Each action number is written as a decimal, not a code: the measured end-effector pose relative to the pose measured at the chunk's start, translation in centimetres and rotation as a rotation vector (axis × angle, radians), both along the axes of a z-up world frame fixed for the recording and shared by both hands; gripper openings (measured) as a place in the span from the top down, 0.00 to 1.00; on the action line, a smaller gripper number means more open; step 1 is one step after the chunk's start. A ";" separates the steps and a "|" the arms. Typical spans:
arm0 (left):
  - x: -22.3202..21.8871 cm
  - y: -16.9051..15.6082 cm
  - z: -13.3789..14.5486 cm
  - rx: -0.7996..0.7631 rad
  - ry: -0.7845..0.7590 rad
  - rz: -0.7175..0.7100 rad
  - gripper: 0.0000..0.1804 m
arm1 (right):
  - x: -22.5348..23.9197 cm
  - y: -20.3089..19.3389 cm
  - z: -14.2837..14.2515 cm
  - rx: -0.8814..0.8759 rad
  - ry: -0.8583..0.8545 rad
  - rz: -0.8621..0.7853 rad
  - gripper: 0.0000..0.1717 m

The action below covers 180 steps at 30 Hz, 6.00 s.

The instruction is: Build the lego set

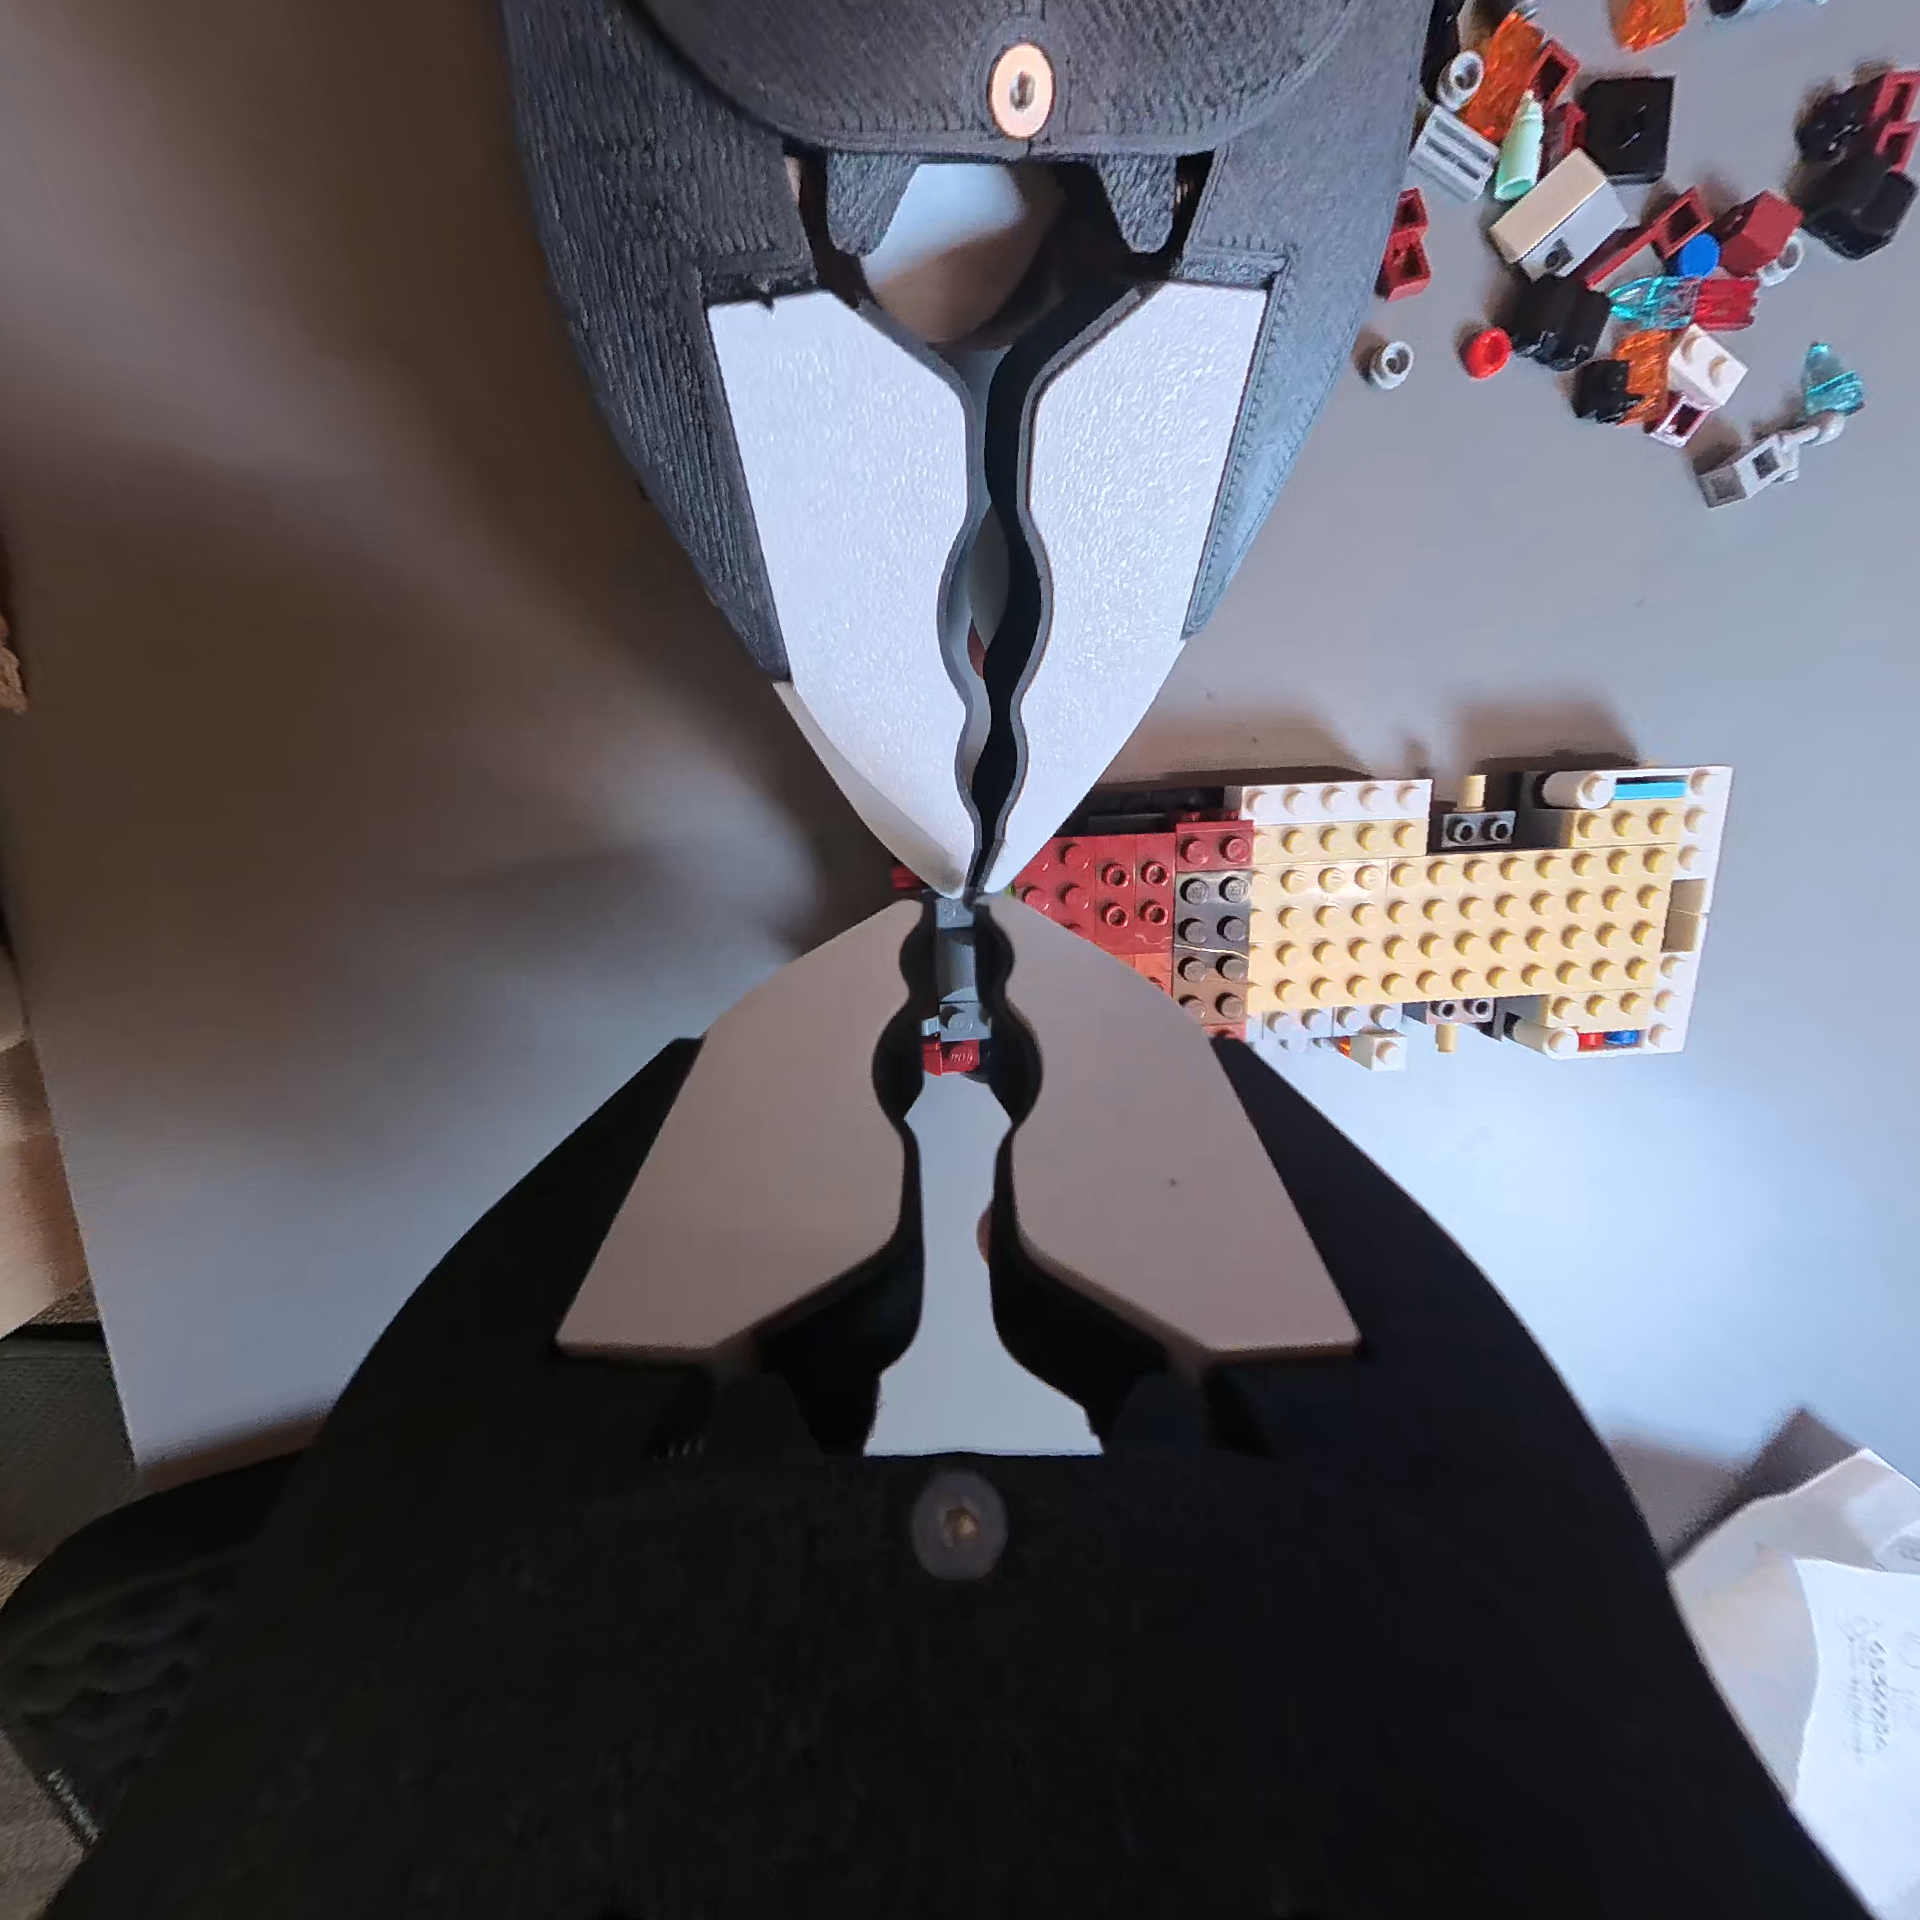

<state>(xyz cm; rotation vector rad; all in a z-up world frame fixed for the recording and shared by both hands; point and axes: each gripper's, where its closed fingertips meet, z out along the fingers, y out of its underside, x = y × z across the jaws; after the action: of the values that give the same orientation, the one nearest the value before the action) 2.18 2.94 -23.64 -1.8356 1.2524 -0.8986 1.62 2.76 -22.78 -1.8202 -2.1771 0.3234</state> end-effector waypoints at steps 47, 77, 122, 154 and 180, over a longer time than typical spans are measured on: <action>-1.6 0.2 -0.8 -0.026 0.071 0.017 0.93 | -0.1 1.1 -1.1 0.015 -0.070 -0.037 1.00; -1.0 0.2 -0.5 -0.016 0.033 0.019 0.94 | -0.1 1.8 -1.1 -0.040 -0.059 -0.101 1.00; -1.0 0.8 -1.0 -0.055 0.063 0.043 0.92 | 0.1 1.8 -1.1 0.038 0.009 -0.125 1.00; -3.4 0.3 -0.9 -0.022 0.202 0.086 0.67 | 0.3 -0.3 -1.1 -0.035 0.467 -0.101 0.81; -7.5 1.5 0.6 0.120 0.161 0.135 0.76 | -1.3 6.5 -4.0 0.136 -0.268 0.828 0.55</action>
<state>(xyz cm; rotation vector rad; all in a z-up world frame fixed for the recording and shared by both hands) -5.34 4.45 -23.04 -1.9006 1.2340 -0.6001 0.35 9.26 -26.75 -0.8450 -2.9675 0.0833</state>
